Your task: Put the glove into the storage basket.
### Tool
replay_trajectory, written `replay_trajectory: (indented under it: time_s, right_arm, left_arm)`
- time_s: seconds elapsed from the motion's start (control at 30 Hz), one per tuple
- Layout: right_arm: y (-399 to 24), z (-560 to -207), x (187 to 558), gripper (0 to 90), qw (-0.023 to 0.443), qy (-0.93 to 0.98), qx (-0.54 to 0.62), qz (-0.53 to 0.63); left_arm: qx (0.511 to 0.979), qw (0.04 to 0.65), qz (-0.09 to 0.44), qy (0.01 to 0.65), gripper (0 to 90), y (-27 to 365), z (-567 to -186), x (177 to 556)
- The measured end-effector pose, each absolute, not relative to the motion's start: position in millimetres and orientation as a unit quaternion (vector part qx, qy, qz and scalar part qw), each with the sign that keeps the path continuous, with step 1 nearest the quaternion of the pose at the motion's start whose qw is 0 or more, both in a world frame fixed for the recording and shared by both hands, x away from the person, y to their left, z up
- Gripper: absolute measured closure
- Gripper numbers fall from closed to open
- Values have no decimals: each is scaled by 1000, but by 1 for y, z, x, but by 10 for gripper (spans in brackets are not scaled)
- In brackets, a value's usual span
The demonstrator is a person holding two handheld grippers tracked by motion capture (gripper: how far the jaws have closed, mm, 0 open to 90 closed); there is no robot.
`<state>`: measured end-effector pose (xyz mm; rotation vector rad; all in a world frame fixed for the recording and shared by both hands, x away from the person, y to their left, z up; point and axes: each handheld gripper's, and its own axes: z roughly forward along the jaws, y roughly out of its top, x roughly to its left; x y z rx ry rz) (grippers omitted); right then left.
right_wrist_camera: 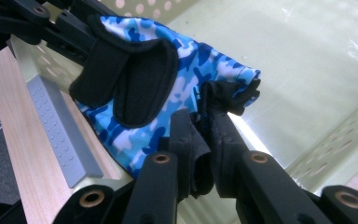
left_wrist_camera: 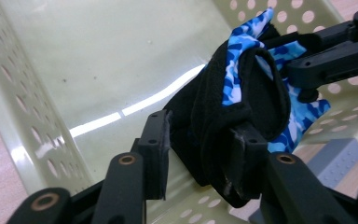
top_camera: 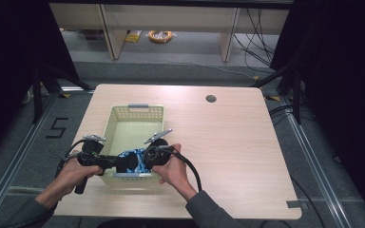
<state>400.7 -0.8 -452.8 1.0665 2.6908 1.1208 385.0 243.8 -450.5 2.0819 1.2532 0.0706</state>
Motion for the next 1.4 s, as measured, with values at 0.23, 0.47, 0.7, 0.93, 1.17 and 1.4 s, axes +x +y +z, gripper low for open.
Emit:
replay_trajectory:
  time_s: [0.23, 0.47, 0.7, 0.93, 1.17, 1.4]
  right_arm:
    - [-1, -453, 401, 810, 21, 868, 342, 360]
    - [-1, -454, 402, 809, 20, 869, 345, 355]
    - [-2, -453, 402, 806, 18, 867, 346, 358]
    - [-2, -451, 399, 777, 8, 863, 372, 342]
    - [-4, -450, 401, 718, 34, 868, 345, 356]
    - [-5, -444, 401, 659, 49, 866, 338, 364]
  left_arm:
    - [806, 345, 45, 479, 565, 244, -440, 382]
    - [814, 330, 49, 475, 510, 248, -435, 378]
    - [811, 336, 47, 476, 502, 251, -433, 375]
    - [804, 350, 49, 479, 477, 248, -430, 372]
    - [805, 348, 46, 478, 472, 243, -429, 369]
    - [806, 363, 37, 465, 465, 238, -427, 366]
